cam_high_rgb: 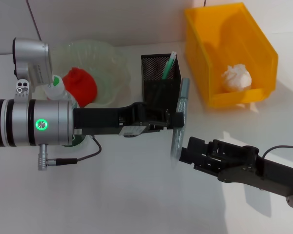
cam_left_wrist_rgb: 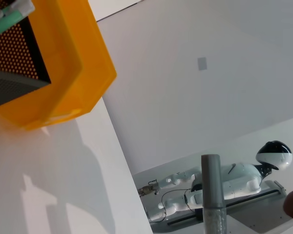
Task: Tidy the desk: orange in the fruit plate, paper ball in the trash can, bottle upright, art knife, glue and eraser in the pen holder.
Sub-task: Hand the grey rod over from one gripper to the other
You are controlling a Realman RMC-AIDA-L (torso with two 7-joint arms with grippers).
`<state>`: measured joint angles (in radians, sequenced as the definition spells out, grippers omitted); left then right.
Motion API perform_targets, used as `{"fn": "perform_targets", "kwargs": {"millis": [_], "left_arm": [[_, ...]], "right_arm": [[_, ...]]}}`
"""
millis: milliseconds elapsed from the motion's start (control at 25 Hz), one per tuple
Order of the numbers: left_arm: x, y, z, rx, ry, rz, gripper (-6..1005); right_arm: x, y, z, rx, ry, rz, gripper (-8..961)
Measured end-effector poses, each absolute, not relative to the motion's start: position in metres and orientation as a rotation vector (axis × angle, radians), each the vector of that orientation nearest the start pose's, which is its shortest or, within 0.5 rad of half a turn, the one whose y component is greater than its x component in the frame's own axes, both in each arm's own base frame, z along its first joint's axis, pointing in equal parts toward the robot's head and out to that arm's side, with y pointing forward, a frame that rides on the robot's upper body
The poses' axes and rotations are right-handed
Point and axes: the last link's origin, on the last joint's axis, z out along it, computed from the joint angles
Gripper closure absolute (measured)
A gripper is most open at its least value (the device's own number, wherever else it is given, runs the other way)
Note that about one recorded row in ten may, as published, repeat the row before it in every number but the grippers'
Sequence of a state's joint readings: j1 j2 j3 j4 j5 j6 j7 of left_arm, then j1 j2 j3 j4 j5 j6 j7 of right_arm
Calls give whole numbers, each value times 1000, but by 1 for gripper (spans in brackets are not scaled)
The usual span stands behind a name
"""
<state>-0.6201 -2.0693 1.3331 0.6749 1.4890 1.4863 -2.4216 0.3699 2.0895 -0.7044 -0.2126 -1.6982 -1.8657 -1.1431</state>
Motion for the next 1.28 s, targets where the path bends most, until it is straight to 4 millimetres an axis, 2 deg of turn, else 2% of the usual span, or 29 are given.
{"fn": "perform_targets", "kwargs": {"millis": [80, 280, 480, 720, 1160, 1280], "left_arm": [[-158, 331, -53, -2736, -1918, -862, 875], [-158, 331, -52, -2738, -1914, -869, 875], [-158, 331, -52, -2740, -1910, -873, 875], [-158, 331, -52, -2738, -1911, -878, 875], [-158, 331, -51, -2733, -1915, -885, 874], [-159, 331, -51, -2731, -1917, -885, 874]], "right_arm": [[267, 228, -35, -1470, -1565, 392, 343], [265, 226, -36, -1450, -1567, 397, 453], [264, 225, -39, -1436, -1566, 392, 501], [262, 226, -38, -1426, -1549, 392, 639], [262, 222, -37, -1423, -1541, 411, 717], [263, 218, -34, -1429, -1526, 441, 665]]}}
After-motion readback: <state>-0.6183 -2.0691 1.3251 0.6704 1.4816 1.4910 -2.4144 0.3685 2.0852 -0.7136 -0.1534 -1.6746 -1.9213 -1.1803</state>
